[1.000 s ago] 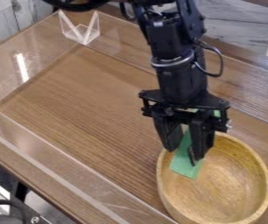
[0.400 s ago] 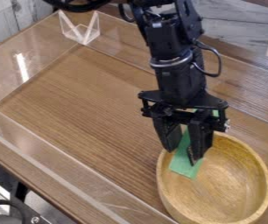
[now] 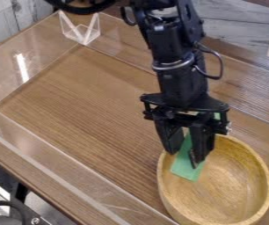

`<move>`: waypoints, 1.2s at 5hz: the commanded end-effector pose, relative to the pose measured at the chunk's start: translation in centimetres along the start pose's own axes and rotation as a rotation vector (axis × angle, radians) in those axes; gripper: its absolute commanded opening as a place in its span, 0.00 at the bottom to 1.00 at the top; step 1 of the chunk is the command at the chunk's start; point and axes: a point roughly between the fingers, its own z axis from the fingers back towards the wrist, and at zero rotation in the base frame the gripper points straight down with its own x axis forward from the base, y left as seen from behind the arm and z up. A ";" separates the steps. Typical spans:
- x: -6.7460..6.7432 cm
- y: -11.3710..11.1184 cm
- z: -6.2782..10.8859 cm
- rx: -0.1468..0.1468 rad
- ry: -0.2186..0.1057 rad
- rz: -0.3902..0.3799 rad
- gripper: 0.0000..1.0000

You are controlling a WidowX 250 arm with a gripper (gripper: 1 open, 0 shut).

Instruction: Put the green block in the brown bowl

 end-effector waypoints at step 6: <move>1.5 -0.9 0.5 -0.036 -0.033 -0.044 0.00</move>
